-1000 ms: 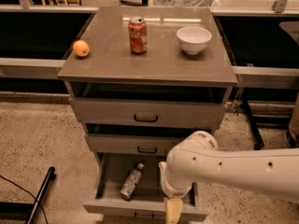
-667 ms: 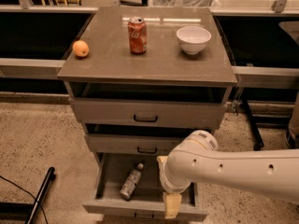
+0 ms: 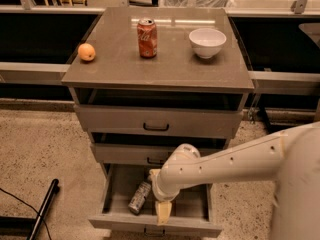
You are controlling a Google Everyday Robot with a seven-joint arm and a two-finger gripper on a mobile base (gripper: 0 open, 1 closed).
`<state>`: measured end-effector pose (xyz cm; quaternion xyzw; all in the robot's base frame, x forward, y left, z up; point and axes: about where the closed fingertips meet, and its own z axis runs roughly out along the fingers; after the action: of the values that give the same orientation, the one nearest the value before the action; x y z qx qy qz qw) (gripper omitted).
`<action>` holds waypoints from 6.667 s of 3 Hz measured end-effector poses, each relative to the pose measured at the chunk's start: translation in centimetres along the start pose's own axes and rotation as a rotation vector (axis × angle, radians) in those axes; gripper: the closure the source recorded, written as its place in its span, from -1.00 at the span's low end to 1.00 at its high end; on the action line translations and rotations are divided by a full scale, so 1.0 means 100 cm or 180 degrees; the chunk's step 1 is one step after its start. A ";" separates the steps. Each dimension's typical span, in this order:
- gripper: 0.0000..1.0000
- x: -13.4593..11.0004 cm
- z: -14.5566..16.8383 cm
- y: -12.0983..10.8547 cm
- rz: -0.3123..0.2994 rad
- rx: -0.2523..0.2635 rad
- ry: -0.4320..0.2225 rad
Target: Pick blue plastic bottle from bottom drawer and place on counter
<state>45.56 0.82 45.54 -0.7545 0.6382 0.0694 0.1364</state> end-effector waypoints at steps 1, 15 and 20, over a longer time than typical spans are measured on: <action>-1.00 -0.019 0.054 -0.017 -0.0145 0.0205 -0.0307; -1.00 -0.025 0.242 -0.069 -0.2288 -0.0066 -0.0403; -1.00 -0.015 0.338 -0.081 -0.3132 -0.0226 0.0044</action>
Offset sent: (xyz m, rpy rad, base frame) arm 0.0143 0.0323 -0.0410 0.0906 -0.0497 0.0305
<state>55.64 13.37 14.68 -0.9710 0.2044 0.0135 0.1230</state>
